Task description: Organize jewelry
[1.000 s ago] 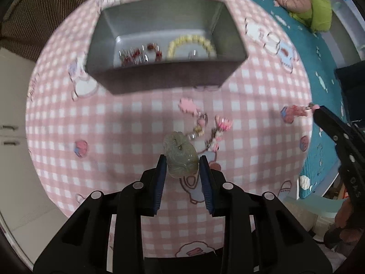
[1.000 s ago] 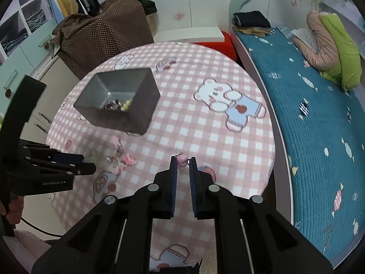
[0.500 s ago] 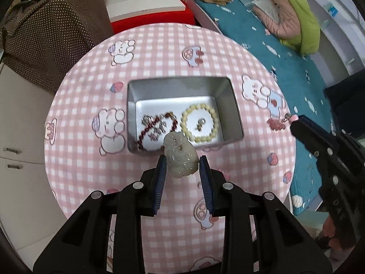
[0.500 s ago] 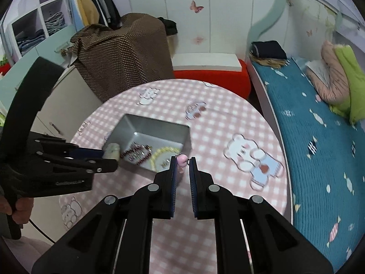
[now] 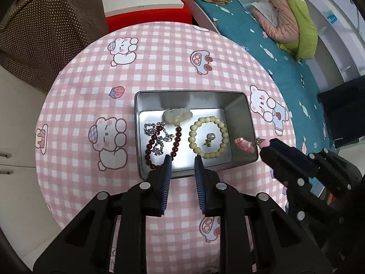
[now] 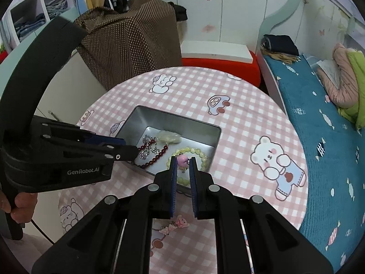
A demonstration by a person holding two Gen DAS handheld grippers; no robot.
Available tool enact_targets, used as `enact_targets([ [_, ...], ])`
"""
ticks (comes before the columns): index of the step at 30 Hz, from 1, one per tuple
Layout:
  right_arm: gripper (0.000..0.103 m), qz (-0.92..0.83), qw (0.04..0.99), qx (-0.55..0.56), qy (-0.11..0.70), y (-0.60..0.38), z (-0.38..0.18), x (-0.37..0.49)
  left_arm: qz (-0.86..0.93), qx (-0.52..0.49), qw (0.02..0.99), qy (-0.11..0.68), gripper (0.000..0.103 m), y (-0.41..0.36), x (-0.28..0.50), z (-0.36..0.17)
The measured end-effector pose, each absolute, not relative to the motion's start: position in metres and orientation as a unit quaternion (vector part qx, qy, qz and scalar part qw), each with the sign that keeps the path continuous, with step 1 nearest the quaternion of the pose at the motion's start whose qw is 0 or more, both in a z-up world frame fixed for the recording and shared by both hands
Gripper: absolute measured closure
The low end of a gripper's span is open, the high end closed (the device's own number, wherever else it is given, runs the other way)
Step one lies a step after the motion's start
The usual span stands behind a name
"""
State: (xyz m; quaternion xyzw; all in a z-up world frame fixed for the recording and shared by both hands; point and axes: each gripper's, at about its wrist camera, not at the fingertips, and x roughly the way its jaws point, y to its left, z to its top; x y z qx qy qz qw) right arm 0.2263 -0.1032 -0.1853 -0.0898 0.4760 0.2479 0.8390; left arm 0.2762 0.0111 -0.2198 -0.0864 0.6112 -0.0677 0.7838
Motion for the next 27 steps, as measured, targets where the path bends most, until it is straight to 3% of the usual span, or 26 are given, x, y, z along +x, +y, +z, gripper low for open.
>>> enact_targets([
  [4,0.089,0.238,0.833,-0.090,0.492,-0.100,-0.192,0.227,-0.070,-0.093,0.778,0.617,0.082,0.018,0.278,-0.225],
  [6,0.071,0.227,0.833,-0.090,0.497,-0.102,-0.194,0.227,-0.071,-0.094,0.777,0.618,0.081,0.021,0.277,-0.226],
  [8,0.061,0.215,0.835,-0.088,0.500,-0.105,-0.194,0.227,-0.070,-0.093,0.776,0.620,0.081,0.021,0.277,-0.226],
  [12,0.057,0.201,0.838,-0.080,0.502,-0.113,-0.194,0.226,-0.067,-0.093,0.778,0.618,0.059,0.023,0.274,-0.224],
  [19,0.051,0.180,0.843,-0.066,0.502,-0.128,-0.191,0.222,-0.057,-0.098,0.783,0.612,0.049,0.024,0.270,-0.219],
  [25,0.039,0.157,0.849,-0.051,0.503,-0.145,-0.190,0.219,-0.046,-0.095,0.787,0.608,0.043,0.025,0.263,-0.212],
  [27,0.034,0.148,0.848,-0.048,0.507,-0.149,-0.192,0.218,-0.044,-0.097,0.787,0.608,0.034,0.025,0.261,-0.211],
])
